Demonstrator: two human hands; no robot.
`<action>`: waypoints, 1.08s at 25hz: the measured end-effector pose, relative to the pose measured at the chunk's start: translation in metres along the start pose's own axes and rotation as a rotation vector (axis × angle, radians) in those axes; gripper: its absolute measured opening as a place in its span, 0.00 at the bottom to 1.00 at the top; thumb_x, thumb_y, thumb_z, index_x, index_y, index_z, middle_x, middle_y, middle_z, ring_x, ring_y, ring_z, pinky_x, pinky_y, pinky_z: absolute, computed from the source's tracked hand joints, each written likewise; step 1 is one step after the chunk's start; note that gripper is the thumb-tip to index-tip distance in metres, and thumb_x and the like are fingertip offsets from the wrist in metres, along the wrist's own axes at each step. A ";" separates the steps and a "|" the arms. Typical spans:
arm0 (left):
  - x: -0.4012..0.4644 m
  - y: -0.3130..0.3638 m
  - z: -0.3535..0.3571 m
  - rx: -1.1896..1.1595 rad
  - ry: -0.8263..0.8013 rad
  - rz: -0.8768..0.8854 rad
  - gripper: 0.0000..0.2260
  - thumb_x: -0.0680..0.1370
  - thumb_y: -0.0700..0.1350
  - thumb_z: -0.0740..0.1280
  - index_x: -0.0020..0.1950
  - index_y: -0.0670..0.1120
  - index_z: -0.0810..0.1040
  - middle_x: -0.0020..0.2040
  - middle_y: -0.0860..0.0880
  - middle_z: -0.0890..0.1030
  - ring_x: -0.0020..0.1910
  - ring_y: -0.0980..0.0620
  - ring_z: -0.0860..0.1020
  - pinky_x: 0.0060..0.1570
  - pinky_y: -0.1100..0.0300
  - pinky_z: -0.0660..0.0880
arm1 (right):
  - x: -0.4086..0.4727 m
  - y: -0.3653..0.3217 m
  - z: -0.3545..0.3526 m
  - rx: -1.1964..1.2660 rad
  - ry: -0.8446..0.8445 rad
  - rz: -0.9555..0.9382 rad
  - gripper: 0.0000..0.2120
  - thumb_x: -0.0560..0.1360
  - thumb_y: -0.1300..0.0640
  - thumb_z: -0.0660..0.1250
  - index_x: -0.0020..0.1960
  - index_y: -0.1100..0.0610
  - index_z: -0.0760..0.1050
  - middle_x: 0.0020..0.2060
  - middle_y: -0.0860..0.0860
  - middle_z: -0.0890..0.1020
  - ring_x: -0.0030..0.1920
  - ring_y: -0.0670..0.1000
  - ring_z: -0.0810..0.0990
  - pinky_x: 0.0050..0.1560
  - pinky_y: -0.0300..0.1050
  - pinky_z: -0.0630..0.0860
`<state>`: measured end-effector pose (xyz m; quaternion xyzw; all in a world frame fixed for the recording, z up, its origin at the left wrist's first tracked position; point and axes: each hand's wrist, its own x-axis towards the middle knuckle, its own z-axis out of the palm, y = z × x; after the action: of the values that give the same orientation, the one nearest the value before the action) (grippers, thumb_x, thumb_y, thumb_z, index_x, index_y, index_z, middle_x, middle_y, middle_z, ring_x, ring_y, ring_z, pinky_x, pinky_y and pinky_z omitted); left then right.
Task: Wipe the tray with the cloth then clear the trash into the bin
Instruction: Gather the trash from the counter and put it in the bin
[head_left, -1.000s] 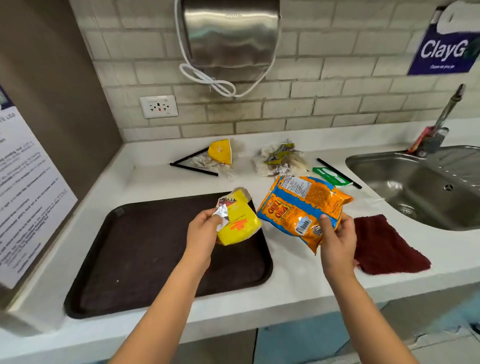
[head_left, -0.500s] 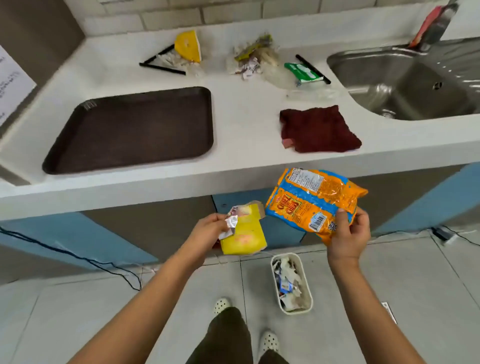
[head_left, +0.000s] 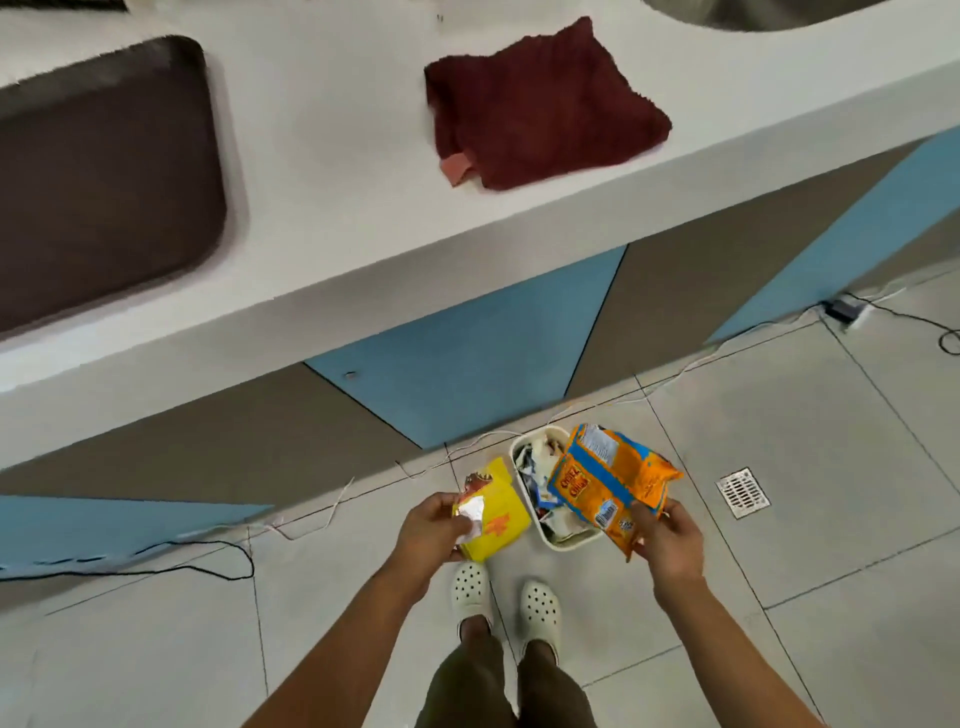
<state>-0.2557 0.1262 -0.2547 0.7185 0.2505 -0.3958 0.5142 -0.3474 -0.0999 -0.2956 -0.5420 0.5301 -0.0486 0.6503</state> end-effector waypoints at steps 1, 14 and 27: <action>0.011 -0.006 0.005 0.017 0.002 -0.002 0.10 0.74 0.33 0.66 0.52 0.44 0.75 0.50 0.43 0.79 0.44 0.48 0.77 0.37 0.58 0.76 | 0.010 0.016 0.001 -0.028 0.008 0.046 0.09 0.74 0.69 0.64 0.40 0.57 0.73 0.33 0.55 0.76 0.32 0.55 0.75 0.34 0.45 0.73; 0.211 -0.075 0.086 0.147 0.056 0.020 0.13 0.74 0.33 0.67 0.57 0.44 0.75 0.49 0.43 0.79 0.43 0.48 0.78 0.38 0.58 0.79 | 0.154 0.178 0.051 -0.420 -0.003 0.015 0.11 0.70 0.64 0.70 0.37 0.49 0.72 0.34 0.52 0.77 0.35 0.52 0.74 0.33 0.40 0.68; 0.347 -0.098 0.156 0.442 0.114 0.418 0.07 0.74 0.37 0.67 0.47 0.48 0.78 0.45 0.49 0.79 0.50 0.45 0.80 0.49 0.45 0.79 | 0.234 0.265 0.078 -1.317 -0.208 -0.442 0.12 0.57 0.56 0.75 0.39 0.54 0.78 0.39 0.50 0.84 0.44 0.59 0.82 0.45 0.53 0.80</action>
<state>-0.1843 -0.0020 -0.6193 0.8699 0.0336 -0.2857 0.4007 -0.3233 -0.0901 -0.6564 -0.9200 0.2618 0.2038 0.2088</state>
